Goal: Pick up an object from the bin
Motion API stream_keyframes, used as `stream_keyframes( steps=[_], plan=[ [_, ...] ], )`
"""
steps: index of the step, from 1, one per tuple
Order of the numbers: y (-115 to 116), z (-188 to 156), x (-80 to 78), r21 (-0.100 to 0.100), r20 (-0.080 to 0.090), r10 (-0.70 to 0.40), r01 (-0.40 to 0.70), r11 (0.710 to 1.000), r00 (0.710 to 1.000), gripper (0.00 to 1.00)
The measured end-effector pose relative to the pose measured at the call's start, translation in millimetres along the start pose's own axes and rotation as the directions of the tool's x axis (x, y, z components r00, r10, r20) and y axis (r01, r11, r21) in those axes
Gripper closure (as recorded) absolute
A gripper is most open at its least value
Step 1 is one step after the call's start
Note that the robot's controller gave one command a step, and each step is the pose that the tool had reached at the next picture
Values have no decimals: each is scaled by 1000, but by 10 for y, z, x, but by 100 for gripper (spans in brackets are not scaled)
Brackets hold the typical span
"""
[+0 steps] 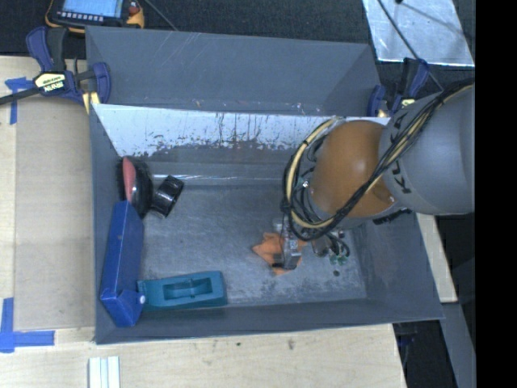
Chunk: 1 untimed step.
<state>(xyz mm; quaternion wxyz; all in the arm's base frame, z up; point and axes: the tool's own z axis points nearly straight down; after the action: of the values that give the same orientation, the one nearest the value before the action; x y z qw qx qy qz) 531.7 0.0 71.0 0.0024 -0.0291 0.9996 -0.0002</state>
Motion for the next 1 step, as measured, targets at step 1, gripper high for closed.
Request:
stream_keyframes(
  steps=[1],
  plan=[
    [0,0,0,0,0,0,0,1000,1000,100]
  ],
)
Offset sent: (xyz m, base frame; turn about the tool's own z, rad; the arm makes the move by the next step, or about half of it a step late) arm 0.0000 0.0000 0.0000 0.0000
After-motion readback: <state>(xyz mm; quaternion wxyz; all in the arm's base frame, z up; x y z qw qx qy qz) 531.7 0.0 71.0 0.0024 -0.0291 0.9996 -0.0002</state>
